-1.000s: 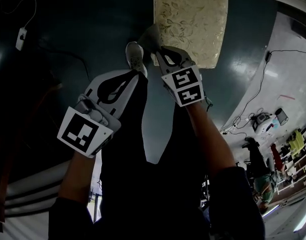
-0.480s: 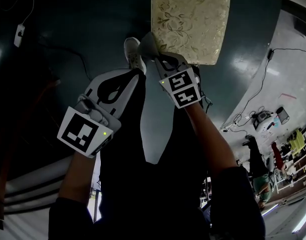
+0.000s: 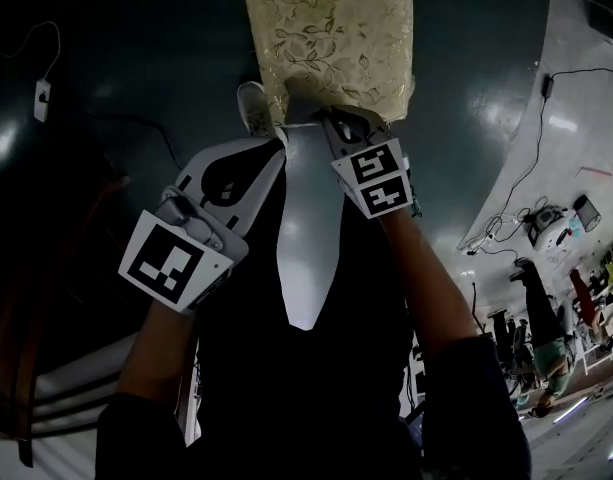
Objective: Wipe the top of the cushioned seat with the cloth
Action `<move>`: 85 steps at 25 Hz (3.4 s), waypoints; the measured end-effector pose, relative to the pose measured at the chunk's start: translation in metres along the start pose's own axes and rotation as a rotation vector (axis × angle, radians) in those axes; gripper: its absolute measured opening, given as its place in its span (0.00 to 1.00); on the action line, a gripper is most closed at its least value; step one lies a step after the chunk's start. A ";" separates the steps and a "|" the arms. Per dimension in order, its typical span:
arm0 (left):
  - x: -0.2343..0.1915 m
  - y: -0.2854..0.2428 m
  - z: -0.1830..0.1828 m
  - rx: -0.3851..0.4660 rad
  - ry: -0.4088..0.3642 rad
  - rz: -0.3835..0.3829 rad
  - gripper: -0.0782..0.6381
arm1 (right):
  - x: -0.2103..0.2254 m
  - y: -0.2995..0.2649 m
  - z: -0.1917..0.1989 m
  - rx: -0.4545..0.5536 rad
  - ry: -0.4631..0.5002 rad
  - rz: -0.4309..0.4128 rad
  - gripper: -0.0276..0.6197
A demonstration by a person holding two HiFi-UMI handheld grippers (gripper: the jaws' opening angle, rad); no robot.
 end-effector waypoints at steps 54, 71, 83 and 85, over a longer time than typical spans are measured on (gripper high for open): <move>0.106 -0.034 -0.125 0.051 -0.146 0.053 0.12 | 0.135 0.185 -0.076 0.171 -0.097 0.211 0.10; 0.204 0.081 -0.253 0.268 -0.336 0.050 0.12 | 0.066 0.353 -0.249 0.404 0.081 0.212 0.10; 0.265 0.159 -0.295 0.383 -0.393 0.065 0.12 | 0.001 0.463 -0.345 0.563 0.236 0.224 0.10; 0.274 0.171 -0.304 0.403 -0.409 0.067 0.12 | -0.006 0.481 -0.358 0.584 0.263 0.235 0.10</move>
Point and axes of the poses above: the fingertips, and each gripper's own axes: y backward along the fingers, x to its right, z out of its underside, the point moved 1 cm from there along y, backward along the fingers, and after that the axes turned 10 degrees about y, right-handed, at the moved point
